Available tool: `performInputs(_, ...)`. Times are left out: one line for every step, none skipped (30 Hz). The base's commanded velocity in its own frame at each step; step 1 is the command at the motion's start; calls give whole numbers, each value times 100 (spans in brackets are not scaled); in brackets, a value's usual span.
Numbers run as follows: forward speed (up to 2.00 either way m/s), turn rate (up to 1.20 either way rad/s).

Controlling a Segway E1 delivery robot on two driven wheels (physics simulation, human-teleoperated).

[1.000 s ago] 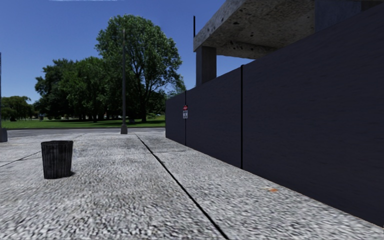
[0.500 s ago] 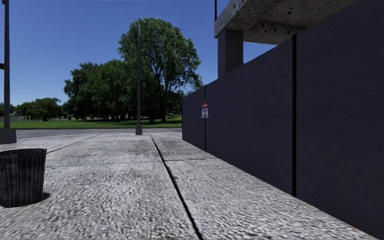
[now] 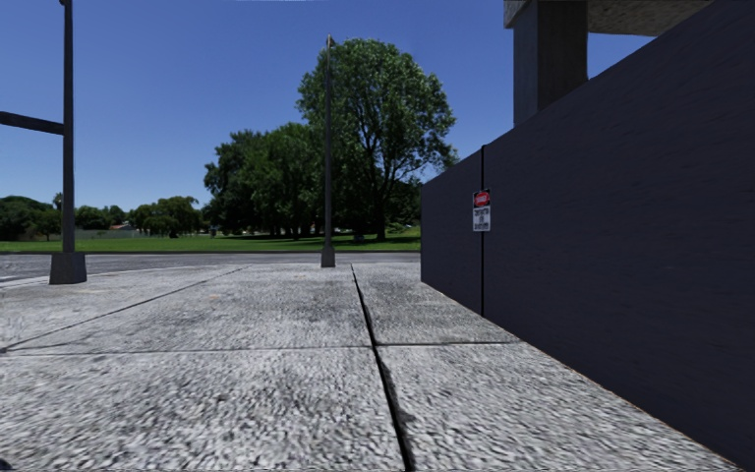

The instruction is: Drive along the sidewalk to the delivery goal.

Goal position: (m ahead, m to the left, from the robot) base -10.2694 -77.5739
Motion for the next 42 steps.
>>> performInputs(200,41)
performInputs(200,39)
performInputs(200,0)
performInputs(200,0)
performInputs(200,0)
performInputs(200,0)
performInputs(200,0)
performInputs(200,0)
performInputs(200,0)
performInputs(200,0)
performInputs(200,0)
performInputs(200,0)
performInputs(200,0)
performInputs(200,0)
performInputs(200,0)
performInputs(200,0)
performInputs(200,0)
performInputs(200,0)
performInputs(200,0)
performInputs(200,0)
performInputs(200,0)
performInputs(200,0)
performInputs(200,0)
performInputs(200,0)
performInputs(200,0)
performInputs(200,0)
performInputs(200,0)
performInputs(200,0)
performInputs(200,0)
performInputs(200,0)
performInputs(200,0)
performInputs(200,0)
performInputs(200,0)
performInputs(200,0)
performInputs(200,0)
performInputs(200,0)
performInputs(200,0)
performInputs(200,0)
performInputs(200,0)
performInputs(200,0)
performInputs(200,0)
performInputs(200,0)
